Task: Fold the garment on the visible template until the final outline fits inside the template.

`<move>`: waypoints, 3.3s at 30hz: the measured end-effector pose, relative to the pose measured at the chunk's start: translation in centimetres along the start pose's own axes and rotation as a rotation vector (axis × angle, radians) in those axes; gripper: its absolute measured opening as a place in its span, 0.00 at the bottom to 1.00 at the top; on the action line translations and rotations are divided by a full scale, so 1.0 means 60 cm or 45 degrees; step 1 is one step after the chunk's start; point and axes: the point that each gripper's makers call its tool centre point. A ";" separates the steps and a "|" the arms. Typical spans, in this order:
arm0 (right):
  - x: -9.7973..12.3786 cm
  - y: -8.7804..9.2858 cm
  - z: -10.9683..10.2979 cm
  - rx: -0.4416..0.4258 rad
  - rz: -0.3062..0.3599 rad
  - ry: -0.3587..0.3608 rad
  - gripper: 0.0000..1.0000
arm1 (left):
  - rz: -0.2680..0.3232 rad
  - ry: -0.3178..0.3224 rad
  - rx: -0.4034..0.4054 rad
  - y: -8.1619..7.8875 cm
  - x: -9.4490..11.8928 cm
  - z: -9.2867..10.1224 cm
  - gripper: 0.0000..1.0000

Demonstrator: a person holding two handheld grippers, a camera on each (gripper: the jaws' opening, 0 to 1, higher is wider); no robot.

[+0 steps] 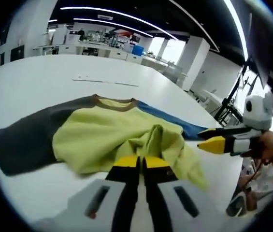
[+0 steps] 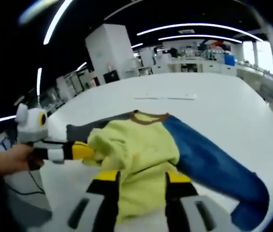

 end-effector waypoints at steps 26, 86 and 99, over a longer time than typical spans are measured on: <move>-0.006 0.121 -0.008 0.116 -0.273 -0.031 0.11 | 0.030 -0.061 -0.030 -0.008 0.034 -0.036 0.00; 0.154 0.193 -0.020 -0.091 -0.274 0.153 0.00 | -0.233 -0.122 -0.265 0.126 0.261 -0.100 0.00; 0.173 0.229 -0.035 -0.101 -0.325 0.168 0.00 | -0.343 -0.109 -0.285 0.175 0.283 -0.090 0.00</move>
Point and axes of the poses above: the point that each gripper's makers call its tool centre point, and the gripper's own axes: x roughly backward along the fingers, z roughly to its right, y roughly out of its underside, and after that the axes turned 5 degrees about -x, right-handed
